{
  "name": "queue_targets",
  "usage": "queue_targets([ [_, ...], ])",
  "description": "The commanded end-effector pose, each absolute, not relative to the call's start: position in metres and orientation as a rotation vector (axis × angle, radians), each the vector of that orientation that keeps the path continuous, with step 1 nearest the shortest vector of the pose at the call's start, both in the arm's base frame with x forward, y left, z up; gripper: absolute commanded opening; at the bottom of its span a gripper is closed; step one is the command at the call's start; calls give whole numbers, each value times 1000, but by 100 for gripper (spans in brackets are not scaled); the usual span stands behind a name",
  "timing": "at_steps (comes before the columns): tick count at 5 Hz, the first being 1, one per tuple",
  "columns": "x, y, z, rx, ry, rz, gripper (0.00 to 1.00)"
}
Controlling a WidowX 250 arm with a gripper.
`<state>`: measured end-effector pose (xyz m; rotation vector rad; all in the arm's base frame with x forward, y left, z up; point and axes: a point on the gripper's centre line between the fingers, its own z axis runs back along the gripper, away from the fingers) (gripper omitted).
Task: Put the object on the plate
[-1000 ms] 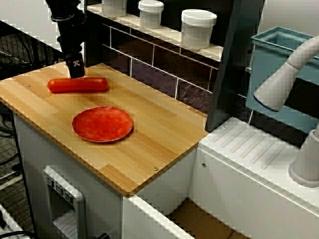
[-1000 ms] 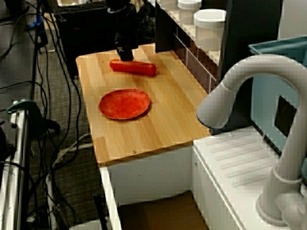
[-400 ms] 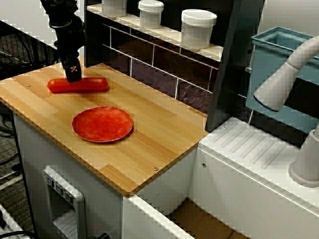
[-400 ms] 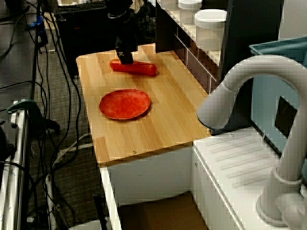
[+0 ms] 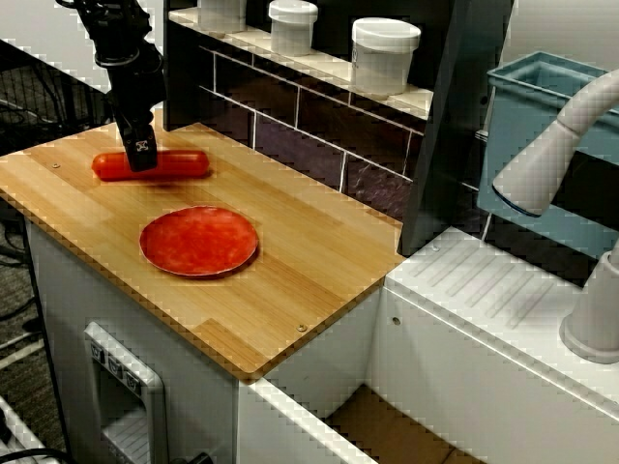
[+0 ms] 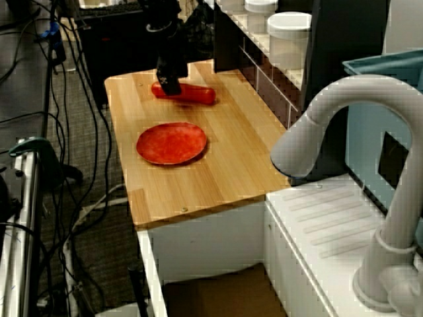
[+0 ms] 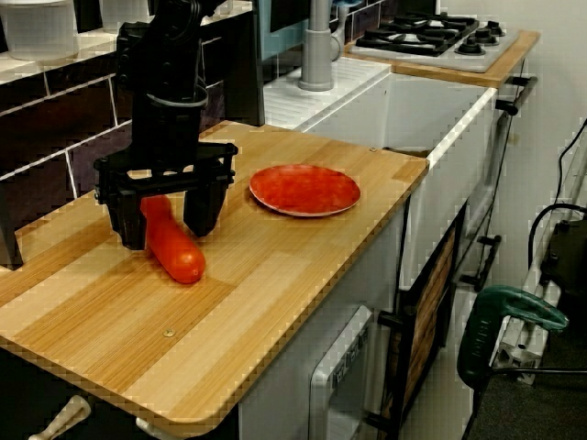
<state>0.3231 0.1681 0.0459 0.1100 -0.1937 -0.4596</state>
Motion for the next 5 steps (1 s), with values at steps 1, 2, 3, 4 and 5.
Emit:
queue_targets([
  [1, 318, 165, 47, 174, -206, -460, 100],
  [2, 318, 164, 44, 170, -211, -455, 0],
  [3, 318, 164, 46, 159, -205, -463, 0],
  [4, 320, 166, 62, 122, -205, -470, 0],
  [5, 314, 161, 87, 76, -227, -511, 0],
])
